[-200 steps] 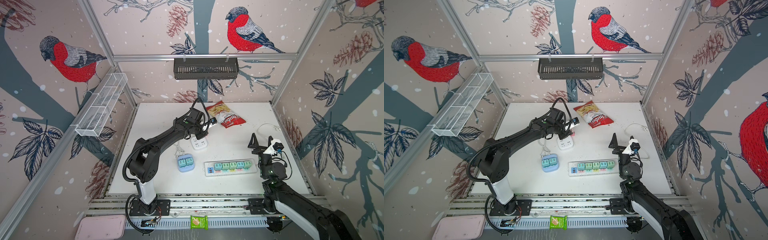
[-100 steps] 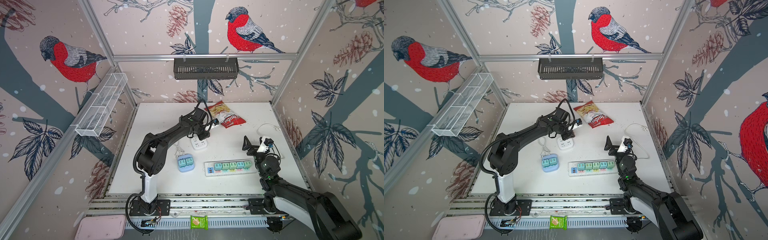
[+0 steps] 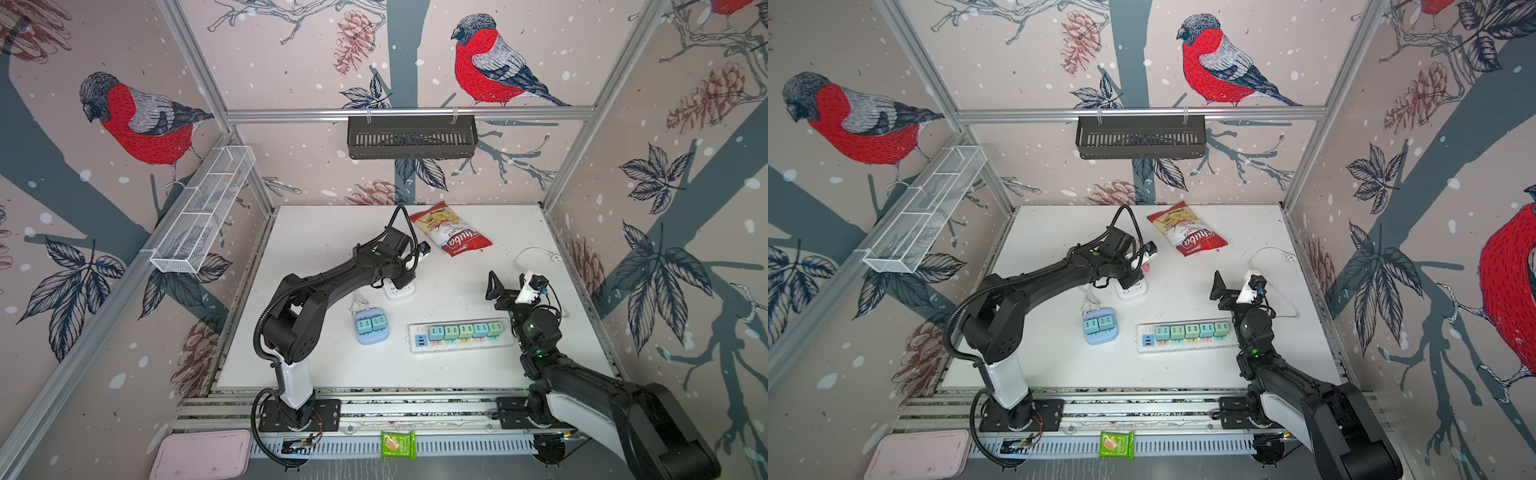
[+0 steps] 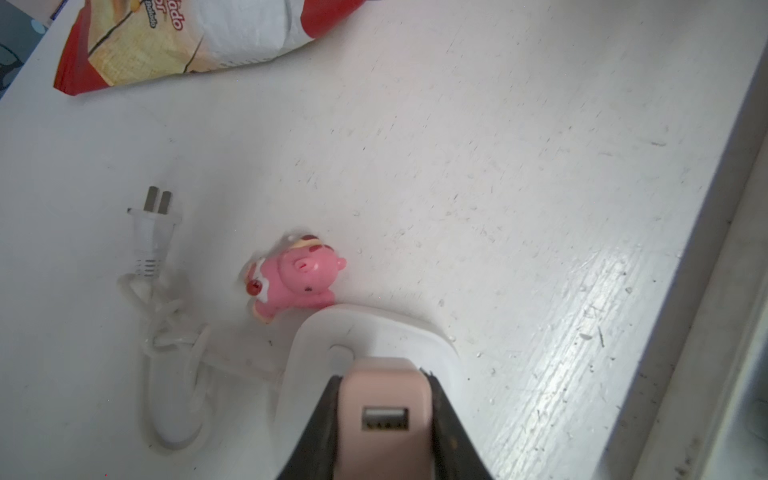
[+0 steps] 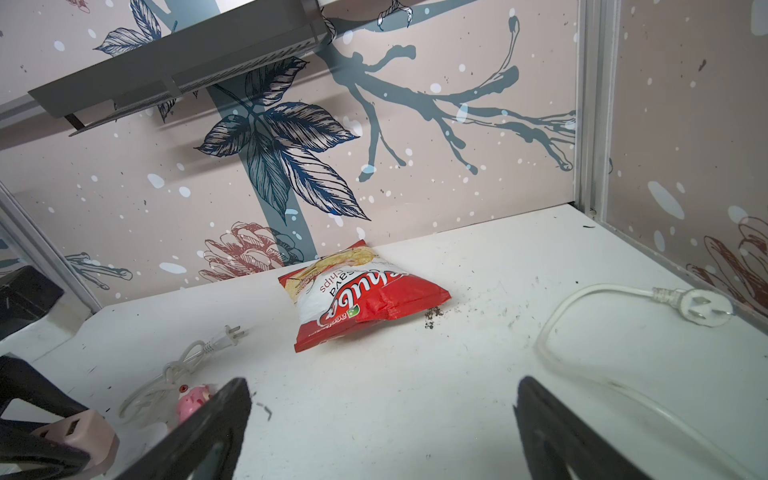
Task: Insert the plug
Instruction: 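Lower the pink adapter with the left gripper into the white socket cube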
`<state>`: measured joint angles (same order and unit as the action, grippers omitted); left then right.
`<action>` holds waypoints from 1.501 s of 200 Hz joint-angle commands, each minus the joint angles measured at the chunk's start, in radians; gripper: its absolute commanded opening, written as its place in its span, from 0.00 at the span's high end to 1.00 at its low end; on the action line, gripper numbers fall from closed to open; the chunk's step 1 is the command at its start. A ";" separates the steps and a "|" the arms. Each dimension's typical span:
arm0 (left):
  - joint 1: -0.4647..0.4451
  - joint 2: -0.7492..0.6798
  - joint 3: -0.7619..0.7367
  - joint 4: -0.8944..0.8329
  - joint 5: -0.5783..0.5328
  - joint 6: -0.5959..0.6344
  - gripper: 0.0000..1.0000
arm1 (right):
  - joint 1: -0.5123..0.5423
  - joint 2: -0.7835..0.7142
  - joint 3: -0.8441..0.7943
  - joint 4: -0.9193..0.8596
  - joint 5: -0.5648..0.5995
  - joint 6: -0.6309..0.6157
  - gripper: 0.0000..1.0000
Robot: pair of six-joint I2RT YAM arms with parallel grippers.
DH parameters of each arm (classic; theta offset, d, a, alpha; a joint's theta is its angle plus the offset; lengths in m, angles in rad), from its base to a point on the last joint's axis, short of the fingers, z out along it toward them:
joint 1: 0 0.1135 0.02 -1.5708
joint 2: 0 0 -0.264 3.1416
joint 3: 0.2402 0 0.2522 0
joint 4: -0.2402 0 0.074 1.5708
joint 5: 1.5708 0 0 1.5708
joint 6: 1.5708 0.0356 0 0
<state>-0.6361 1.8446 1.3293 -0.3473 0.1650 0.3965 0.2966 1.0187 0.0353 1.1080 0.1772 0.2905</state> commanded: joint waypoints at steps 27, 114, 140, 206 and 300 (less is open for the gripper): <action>0.018 0.001 -0.041 0.118 0.088 -0.017 1.00 | -0.004 -0.004 0.005 0.008 -0.018 0.017 0.00; 0.033 -0.016 -0.087 0.167 0.122 -0.014 1.00 | -0.007 -0.005 0.005 0.005 -0.020 0.022 0.00; 0.033 -0.014 -0.088 0.159 0.108 -0.009 1.00 | -0.008 -0.006 0.006 0.005 -0.020 0.022 0.00; 0.033 -0.008 -0.098 0.153 0.077 0.011 1.00 | -0.011 -0.005 0.005 0.003 -0.024 0.028 0.00; 0.034 -0.001 -0.144 0.161 0.143 0.039 1.00 | -0.020 -0.005 0.007 -0.003 -0.023 0.038 0.00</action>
<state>-0.6041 1.8423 1.2152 -0.1879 0.2565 0.4152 0.2806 1.0134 0.0353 1.0973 0.1593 0.3145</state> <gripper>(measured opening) 0.293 0.997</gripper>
